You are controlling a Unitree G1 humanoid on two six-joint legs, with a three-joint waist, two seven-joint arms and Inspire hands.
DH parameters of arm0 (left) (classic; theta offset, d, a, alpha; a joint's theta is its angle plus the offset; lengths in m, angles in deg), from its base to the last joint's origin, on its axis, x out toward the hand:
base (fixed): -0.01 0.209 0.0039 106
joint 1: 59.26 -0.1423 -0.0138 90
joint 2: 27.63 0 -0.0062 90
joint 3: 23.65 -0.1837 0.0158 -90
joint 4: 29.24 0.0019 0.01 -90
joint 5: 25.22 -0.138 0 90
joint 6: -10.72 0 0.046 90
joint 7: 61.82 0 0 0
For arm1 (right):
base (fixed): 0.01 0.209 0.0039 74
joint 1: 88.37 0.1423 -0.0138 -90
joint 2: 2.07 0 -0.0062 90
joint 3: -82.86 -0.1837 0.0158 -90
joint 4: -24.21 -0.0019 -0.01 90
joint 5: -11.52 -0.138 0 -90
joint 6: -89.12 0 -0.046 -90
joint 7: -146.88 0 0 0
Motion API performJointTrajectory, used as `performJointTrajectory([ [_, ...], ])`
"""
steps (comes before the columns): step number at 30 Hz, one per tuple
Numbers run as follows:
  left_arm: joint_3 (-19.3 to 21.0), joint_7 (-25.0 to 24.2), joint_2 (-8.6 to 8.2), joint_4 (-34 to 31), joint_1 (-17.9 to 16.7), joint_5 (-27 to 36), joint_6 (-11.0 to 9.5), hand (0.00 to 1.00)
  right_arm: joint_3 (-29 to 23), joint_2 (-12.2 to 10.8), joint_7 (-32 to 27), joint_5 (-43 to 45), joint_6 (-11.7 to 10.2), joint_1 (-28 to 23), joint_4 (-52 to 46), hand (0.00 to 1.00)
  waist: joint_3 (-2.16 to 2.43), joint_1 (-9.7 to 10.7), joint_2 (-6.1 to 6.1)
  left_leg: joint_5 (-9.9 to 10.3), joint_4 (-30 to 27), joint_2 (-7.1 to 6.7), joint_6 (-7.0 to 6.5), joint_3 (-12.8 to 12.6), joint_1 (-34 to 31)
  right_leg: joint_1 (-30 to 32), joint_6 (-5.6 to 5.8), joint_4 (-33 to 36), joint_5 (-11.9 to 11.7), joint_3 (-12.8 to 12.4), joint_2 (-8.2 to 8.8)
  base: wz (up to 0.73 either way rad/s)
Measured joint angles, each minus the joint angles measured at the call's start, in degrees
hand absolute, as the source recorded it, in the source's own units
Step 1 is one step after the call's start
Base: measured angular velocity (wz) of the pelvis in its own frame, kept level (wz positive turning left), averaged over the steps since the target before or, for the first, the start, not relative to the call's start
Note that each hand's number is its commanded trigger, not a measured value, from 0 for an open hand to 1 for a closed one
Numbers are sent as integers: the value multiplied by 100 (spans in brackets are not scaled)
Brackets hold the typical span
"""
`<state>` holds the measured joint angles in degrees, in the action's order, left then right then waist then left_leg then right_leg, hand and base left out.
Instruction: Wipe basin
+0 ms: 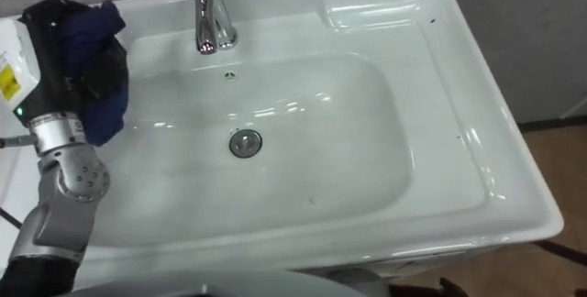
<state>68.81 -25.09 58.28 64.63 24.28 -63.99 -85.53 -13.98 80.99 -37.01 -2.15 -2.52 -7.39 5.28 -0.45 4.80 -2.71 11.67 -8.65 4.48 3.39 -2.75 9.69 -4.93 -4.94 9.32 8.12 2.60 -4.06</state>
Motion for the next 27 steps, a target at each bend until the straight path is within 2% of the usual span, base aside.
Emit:
performJointTrajectory([
  [6,-1,-23,1,-284,0,53,-27,100,-1,0,-19,-1,-31,-20,81,0,41,0,46,0,-9,-14,0,-4,-9,-13,21,-56,12,1,9,3],
  [15,99,-20,99,-329,2,-152,35,100,0,1,-19,47,35,-34,174,0,41,-19,43,0,-9,-16,0,-16,-13,-3,17,-58,-1,64,30,-1],
  [19,204,-20,98,-328,-22,-140,141,100,0,2,-15,50,59,-71,205,0,38,-46,-23,1,-9,-16,-1,-22,-15,-3,21,-63,2,59,30,0],
  [23,436,27,105,-230,-112,-123,180,100,0,26,-47,55,67,-141,196,0,31,-73,-166,0,-2,-16,-1,-37,-17,13,20,-60,2,45,28,0],
  [27,493,35,244,6,-196,-122,247,100,0,69,-102,78,204,-176,201,0,40,-132,-226,0,-3,-15,-1,-28,-19,15,16,-50,6,44,26,0],
])
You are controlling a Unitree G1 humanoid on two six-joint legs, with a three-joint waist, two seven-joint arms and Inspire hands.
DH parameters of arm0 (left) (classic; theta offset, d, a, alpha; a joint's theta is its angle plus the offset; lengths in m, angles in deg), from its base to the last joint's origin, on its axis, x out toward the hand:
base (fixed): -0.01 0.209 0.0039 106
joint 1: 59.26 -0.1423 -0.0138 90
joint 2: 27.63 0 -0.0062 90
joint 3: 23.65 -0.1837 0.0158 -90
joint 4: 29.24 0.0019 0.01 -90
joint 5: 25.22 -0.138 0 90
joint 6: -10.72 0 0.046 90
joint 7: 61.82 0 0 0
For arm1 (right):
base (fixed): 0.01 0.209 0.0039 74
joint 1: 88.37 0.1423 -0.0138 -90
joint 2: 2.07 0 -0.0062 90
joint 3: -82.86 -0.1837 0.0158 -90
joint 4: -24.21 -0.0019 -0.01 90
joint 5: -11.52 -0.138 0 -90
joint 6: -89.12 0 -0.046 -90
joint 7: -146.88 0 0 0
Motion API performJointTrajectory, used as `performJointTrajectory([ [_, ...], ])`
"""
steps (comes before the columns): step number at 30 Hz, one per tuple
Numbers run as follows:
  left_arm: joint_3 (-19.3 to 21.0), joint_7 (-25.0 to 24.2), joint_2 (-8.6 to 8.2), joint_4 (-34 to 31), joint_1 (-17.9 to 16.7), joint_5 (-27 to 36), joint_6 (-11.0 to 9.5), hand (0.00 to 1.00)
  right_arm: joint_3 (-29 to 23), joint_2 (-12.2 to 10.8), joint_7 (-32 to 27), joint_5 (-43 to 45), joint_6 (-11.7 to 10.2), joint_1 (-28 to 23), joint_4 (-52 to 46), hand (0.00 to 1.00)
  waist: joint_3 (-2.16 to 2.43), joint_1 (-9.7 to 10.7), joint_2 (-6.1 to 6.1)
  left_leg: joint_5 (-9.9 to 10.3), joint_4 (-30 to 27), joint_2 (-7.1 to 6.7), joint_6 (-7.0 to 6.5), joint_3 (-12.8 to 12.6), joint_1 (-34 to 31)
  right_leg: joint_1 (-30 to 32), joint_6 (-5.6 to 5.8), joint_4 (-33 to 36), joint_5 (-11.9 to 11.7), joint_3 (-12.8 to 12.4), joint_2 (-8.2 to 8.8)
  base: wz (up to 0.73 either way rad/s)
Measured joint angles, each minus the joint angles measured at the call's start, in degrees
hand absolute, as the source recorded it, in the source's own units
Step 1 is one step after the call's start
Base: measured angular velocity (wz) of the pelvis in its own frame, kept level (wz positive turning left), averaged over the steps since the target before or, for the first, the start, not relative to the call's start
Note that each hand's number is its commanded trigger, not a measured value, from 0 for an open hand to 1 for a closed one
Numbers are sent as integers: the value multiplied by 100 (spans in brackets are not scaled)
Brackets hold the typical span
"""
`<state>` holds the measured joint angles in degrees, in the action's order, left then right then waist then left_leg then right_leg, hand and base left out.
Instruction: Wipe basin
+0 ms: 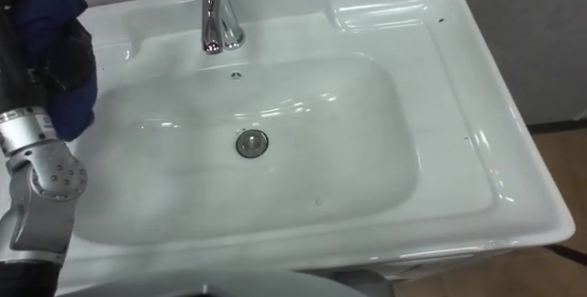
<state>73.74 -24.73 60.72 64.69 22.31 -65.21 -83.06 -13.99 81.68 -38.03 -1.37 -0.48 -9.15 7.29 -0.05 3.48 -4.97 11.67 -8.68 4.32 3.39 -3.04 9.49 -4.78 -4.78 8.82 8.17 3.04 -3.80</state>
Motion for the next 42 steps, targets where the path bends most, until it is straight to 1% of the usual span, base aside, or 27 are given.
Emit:
performJointTrajectory([
  [1,61,-1,1,71,-24,-1,3,100,-2,8,-6,3,18,-19,-1,0,11,-38,-17,0,0,1,0,1,5,1,-4,8,3,0,-2,0],
  [4,297,0,0,131,-129,-21,3,100,-9,11,-16,75,44,-68,-2,0,14,-174,8,0,-4,2,0,5,18,23,-13,79,42,-4,-2,0],
  [6,561,17,-1,230,-307,-21,5,100,-10,43,-17,233,44,-60,-9,0,17,-248,20,0,-2,2,0,11,15,32,-17,92,49,-5,-2,0],
  [8,658,27,3,361,-453,-18,21,100,-7,85,-13,269,42,-56,-31,0,19,-271,11,0,-3,0,0,11,16,26,-16,92,49,-4,2,2],
  [9,678,27,3,443,-530,-13,52,100,-6,111,-7,293,42,-54,-32,0,18,-295,4,0,-3,-2,0,16,16,19,-15,89,48,11,5,6],
  [12,678,27,3,622,-568,-7,137,100,-7,138,15,446,42,-55,-77,0,8,-363,-11,0,-7,-5,0,66,16,-5,-9,87,53,39,5,11],
  [13,681,26,3,647,-569,-1,137,100,-8,142,16,446,43,-62,-81,0,14,-370,3,0,-7,-6,0,76,14,-8,-4,89,59,40,4,12],
  [19,709,28,2,822,-581,7,151,100,-13,146,93,447,45,-66,-205,0,18,-374,5,-2,-10,-11,-3,142,4,-22,-2,93,71,90,7,5],
  [21,709,57,-4,1037,-597,7,144,100,-13,146,85,444,43,-65,-194,0,14,-382,8,-2,-10,-11,-3,141,1,-22,-6,91,70,163,29,0],
  [23,709,58,-19,1239,-599,9,143,100,-13,139,85,441,41,-59,-194,0,18,-379,5,-2,-11,-11,-3,141,-2,-21,-8,89,70,179,34,0],
  [26,709,59,-20,1441,-607,14,144,100,-14,138,80,439,41,-89,-180,0,24,-382,35,-2,-16,-12,-3,150,-16,-18,-7,86,70,192,37,1],
  [27,709,62,-20,1488,-615,25,140,75,-14,138,80,434,40,-88,-180,0,32,-382,46,-2,-16,-14,-3,160,-22,-18,-7,83,70,203,40,4],
  [28,709,67,-20,1523,-615,33,136,66,-14,138,80,433,39,-84,-180,0,35,-381,50,-2,-16,-15,-3,164,-22,-19,-7,83,70,207,41,4],
  [29,709,68,-23,1568,-617,54,136,7,-15,138,80,432,28,-77,-180,0,37,-378,52,-2,-17,-16,-3,166,-22,-20,-7,83,70,214,43,0],
  [30,709,68,-29,1577,-617,61,136,0,-17,138,79,432,21,-76,-180,0,37,-375,52,-2,-18,-16,-3,166,-22,-20,-7,83,70,214,44,0],
  [34,709,79,-44,1588,-625,69,133,0,-19,138,73,431,12,-62,-182,0,38,-387,46,-4,-17,-17,-5,166,-21,-21,-7,83,70,216,46,0],
  [38,694,141,-73,1846,-628,171,103,0,-19,139,77,366,12,-64,-185,0,36,-364,13,-5,-5,-17,-7,153,4,-28,-7,88,70,197,45,-2],
  [40,689,210,-79,1954,-628,233,59,0,-20,141,77,369,26,-74,-193,0,32,-366,19,-5,-5,-18,-7,152,8,-22,-8,103,76,185,43,-2],
  [42,689,238,-119,2024,-626,239,70,0,-19,140,80,369,55,-99,-202,0,47,-354,4,-5,-6,-18,-7,149,17,-20,-11,116,89,174,42,-2],
])
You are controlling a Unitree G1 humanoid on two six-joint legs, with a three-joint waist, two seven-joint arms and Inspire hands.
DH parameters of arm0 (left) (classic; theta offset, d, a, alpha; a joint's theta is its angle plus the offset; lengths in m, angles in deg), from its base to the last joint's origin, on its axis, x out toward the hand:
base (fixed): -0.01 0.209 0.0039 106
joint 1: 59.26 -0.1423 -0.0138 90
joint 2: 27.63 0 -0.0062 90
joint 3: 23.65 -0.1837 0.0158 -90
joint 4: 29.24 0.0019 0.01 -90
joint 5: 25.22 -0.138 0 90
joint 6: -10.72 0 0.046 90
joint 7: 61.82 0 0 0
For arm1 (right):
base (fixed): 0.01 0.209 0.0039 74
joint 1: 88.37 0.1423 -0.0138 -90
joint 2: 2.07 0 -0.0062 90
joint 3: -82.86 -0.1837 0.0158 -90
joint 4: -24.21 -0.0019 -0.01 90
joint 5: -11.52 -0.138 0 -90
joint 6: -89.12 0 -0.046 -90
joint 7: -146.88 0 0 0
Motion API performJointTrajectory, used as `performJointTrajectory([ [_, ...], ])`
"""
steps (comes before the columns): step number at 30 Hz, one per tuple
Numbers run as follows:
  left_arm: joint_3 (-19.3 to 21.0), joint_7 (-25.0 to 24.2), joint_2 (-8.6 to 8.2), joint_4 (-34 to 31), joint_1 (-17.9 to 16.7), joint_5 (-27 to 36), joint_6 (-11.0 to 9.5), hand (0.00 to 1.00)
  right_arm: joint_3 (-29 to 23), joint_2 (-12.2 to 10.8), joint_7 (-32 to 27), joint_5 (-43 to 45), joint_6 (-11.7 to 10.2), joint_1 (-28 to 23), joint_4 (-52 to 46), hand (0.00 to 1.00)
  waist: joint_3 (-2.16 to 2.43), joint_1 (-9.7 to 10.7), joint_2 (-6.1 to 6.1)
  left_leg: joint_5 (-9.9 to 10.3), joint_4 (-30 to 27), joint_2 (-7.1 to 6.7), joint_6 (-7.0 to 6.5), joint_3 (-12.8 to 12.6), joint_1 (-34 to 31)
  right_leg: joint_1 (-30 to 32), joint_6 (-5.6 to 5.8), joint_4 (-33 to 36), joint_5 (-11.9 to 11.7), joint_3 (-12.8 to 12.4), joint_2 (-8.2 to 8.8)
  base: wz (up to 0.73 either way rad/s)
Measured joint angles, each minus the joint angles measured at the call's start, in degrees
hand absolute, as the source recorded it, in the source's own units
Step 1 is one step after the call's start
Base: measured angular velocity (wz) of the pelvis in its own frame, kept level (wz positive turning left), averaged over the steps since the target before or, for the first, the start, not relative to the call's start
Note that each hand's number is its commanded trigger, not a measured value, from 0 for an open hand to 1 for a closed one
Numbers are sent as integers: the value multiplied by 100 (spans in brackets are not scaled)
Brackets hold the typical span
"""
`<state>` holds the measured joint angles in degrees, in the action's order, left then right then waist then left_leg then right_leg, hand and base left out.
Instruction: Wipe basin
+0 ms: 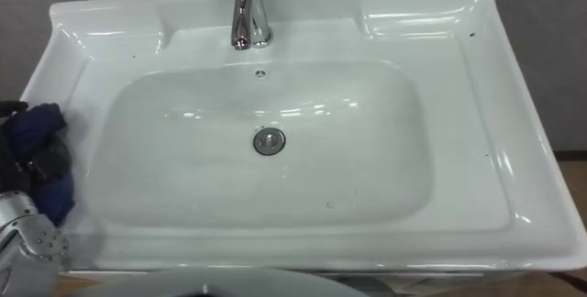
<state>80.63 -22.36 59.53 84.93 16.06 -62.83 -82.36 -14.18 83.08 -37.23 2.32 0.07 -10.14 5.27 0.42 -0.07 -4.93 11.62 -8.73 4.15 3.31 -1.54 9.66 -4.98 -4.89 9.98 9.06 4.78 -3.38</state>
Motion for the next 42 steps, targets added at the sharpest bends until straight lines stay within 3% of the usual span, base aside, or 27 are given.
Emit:
performJointTrajectory([
  [9,1,48,-64,6,15,-8,-9,0,1,2,13,0,-19,43,5,0,-4,132,12,0,-55,-8,0,25,-28,22,4,60,24,-7,6,1],
  [15,17,282,-47,-80,121,139,-223,0,-1,5,-5,-82,-87,62,76,0,-2,138,38,0,-79,-23,0,33,-52,32,9,64,29,-1,19,2],
  [20,17,286,-45,-192,160,207,-227,0,0,4,-2,-217,-89,61,244,0,-5,137,38,0,-74,-32,0,33,-44,28,16,56,21,-12,25,0],
  [27,76,298,-38,-934,167,167,-227,0,-70,13,6,-204,-83,50,236,0,-7,117,37,0,-73,-47,-1,13,-43,57,41,77,36,-112,18,-2],
  [33,352,474,-29,-1238,169,58,-228,0,-95,14,10,-173,-84,39,220,0,-25,120,46,0,-67,-58,0,19,-55,101,45,73,31,-166,21,-8],
  [42,374,738,-18,-1455,346,254,-261,0,-90,16,-23,-173,-89,59,217,0,-40,133,7,0,-69,-72,-1,36,-89,114,61,67,27,-160,32,2],
])
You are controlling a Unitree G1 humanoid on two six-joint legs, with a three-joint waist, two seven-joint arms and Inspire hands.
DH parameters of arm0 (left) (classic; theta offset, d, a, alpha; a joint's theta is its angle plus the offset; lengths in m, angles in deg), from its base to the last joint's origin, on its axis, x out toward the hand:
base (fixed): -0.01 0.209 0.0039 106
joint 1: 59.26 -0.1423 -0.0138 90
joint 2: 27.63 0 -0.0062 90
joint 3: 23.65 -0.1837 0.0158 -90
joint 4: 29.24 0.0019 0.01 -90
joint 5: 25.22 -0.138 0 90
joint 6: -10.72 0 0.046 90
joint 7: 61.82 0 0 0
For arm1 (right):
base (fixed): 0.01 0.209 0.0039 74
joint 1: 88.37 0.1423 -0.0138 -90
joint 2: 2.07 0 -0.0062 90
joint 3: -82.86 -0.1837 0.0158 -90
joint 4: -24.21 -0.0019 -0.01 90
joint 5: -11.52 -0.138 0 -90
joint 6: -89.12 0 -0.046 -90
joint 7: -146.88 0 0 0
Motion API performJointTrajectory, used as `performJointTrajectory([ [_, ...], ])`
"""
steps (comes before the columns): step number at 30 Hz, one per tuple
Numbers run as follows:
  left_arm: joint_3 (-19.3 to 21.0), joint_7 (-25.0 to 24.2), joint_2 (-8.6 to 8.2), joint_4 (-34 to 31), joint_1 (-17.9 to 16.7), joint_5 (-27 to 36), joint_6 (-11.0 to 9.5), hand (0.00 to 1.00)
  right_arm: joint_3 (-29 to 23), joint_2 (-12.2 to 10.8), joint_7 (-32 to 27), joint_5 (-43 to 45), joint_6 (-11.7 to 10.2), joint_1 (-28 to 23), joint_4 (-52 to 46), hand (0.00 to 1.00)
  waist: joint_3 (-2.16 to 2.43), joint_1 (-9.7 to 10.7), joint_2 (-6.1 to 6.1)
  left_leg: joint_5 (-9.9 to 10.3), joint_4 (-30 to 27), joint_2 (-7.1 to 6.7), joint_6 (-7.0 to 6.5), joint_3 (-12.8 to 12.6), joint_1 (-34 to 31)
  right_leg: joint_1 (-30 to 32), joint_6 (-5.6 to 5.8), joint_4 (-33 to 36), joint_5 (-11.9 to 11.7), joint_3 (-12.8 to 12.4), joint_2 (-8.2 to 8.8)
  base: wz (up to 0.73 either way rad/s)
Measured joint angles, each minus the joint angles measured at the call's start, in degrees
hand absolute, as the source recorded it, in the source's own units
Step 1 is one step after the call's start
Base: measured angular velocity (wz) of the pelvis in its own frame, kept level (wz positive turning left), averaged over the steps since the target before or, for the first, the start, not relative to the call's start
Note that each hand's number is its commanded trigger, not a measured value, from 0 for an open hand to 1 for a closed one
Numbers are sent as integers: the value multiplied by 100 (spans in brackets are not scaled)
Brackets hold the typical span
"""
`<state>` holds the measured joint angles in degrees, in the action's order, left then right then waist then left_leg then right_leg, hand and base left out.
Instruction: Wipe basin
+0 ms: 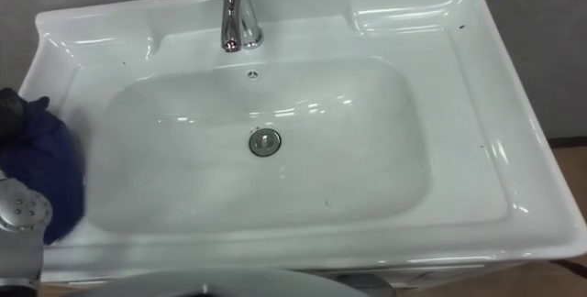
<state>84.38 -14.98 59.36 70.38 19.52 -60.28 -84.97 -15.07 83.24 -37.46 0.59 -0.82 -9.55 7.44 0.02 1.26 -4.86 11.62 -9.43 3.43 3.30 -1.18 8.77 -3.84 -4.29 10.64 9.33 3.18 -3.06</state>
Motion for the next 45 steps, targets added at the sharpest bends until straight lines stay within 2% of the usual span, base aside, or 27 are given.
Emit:
performJointTrajectory([
  [6,-8,-2,12,-247,20,988,-33,0,-3,0,3,-1,1,76,-8,0,2,9,-33,0,-7,-2,0,-8,-1,3,3,8,-3,0,2,0],
  [11,49,-1,18,-692,27,1493,-146,0,-7,-1,19,-22,1,105,-4,0,3,-18,-25,0,-7,-5,0,-1,-2,7,8,14,8,1,5,0],
  [16,503,-11,51,-738,51,1996,-211,0,-11,-30,12,-62,0,88,-21,0,6,-25,-8,0,-3,-6,0,-1,2,14,7,13,10,-4,4,0],
  [18,702,3,69,-738,51,2020,-217,0,-11,-32,1,-60,0,65,-19,0,5,-38,9,0,-3,-10,0,19,1,12,8,13,9,-1,6,0],
  [20,868,24,163,-740,50,2122,-229,0,-17,-34,-11,-56,0,53,-18,0,12,-57,31,0,-3,-11,0,30,1,9,8,14,9,-5,3,0],
  [22,919,57,212,-747,51,2185,-243,0,-21,-34,-17,-55,0,52,-18,0,21,-78,40,0,-3,-13,0,39,3,2,9,15,9,-3,3,0],
  [25,928,59,218,-748,51,2213,-288,0,-22,-45,-33,-5,0,48,-25,0,29,-159,32,0,-4,-15,0,51,2,2,11,23,7,4,5,1],
  [30,942,181,217,-747,48,2348,-317,0,-22,-52,-50,-2,-6,-12,-230,0,14,-288,38,0,-6,-15,0,60,-19,9,13,15,10,23,7,1],
  [35,1159,381,217,-735,38,2720,-350,0,-21,-52,-56,7,-29,-42,-405,0,36,-347,32,-2,-3,-15,-2,52,-87,92,14,27,12,24,9,0],
  [37,1293,432,217,-641,-29,2929,-394,0,-17,-51,-47,-27,-61,-91,-408,0,20,-367,57,-2,12,-15,-2,39,-60,79,10,26,8,24,13,-10],
  [39,1414,456,217,-417,-226,3115,-432,0,-18,-52,-49,-32,-102,-148,-430,0,31,-502,31,-1,8,-20,-2,61,-66,85,2,25,1,45,24,-17],
  [43,1448,547,215,206,-291,3302,-434,0,-17,-57,-66,11,-49,-250,-429,0,35,-619,27,-1,1,-39,-2,202,-130,120,8,17,6,172,54,16],
  [45,1448,548,159,537,-493,3771,-431,0,-5,-56,-64,7,-20,-280,-430,0,35,-651,23,-1,-3,-43,-2,242,-125,88,14,7,10,208,64,14],
])
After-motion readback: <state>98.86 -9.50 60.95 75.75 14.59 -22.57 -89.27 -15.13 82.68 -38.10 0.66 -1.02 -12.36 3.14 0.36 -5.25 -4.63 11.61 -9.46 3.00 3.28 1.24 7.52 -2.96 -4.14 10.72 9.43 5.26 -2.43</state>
